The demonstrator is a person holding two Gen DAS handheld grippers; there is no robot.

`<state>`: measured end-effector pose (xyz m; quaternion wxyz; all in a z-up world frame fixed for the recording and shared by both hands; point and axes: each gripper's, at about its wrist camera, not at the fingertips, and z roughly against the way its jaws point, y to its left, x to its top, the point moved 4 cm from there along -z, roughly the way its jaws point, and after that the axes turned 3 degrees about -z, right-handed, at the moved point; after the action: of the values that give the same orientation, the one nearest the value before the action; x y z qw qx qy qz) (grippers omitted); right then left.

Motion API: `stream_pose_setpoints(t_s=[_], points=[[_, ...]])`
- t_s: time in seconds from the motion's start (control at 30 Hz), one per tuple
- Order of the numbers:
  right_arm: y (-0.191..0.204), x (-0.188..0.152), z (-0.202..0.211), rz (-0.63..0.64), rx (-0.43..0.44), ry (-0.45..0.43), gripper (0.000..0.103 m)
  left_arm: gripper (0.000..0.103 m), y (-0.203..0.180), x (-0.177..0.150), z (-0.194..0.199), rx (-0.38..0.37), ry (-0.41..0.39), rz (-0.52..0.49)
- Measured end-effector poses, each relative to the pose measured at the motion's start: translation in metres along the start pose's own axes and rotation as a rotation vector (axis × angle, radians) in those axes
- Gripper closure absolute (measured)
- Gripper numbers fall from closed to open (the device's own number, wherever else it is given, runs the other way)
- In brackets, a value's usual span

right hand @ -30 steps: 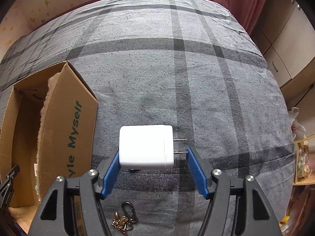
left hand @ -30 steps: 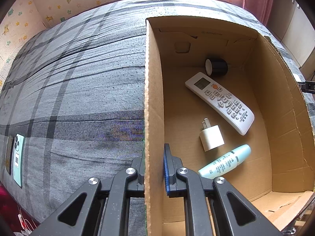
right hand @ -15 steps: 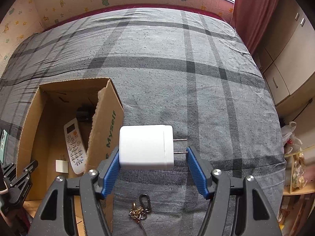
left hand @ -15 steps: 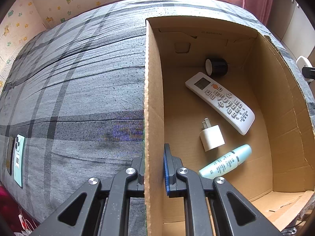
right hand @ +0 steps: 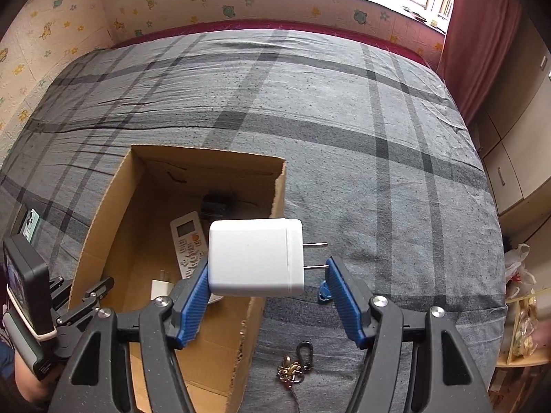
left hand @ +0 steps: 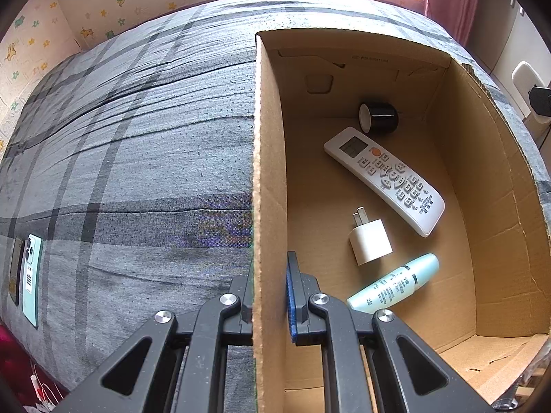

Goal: Organize rigid objects
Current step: 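Lift and carry the white charger with the right gripper over the box, then lower the white charger into the box and open the right gripper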

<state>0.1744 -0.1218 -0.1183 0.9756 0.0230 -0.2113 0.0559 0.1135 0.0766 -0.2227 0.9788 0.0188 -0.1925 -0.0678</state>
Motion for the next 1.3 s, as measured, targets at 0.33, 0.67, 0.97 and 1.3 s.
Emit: stream_pose_setpoints(t_s=[0.33,0.67,0.97,1.3], points=[[0.059,-0.012,-0.012,0.066,0.082,0.032,0.033,0.091,0.002,0.0,0.0,-0.013,0.0,0.003],[0.093,-0.028,-0.042,0.094,0.108,0.092,0.033,0.091,0.003,0.0,-0.002,-0.019,-0.003,0.007],[0.097,-0.04,-0.072,0.079,0.101,0.16,0.033,0.091,0.002,-0.001,-0.001,-0.014,-0.004,0.002],[0.101,-0.052,-0.098,0.094,0.075,0.22,0.033,0.091,0.0,-0.002,-0.001,-0.006,-0.004,-0.003]])
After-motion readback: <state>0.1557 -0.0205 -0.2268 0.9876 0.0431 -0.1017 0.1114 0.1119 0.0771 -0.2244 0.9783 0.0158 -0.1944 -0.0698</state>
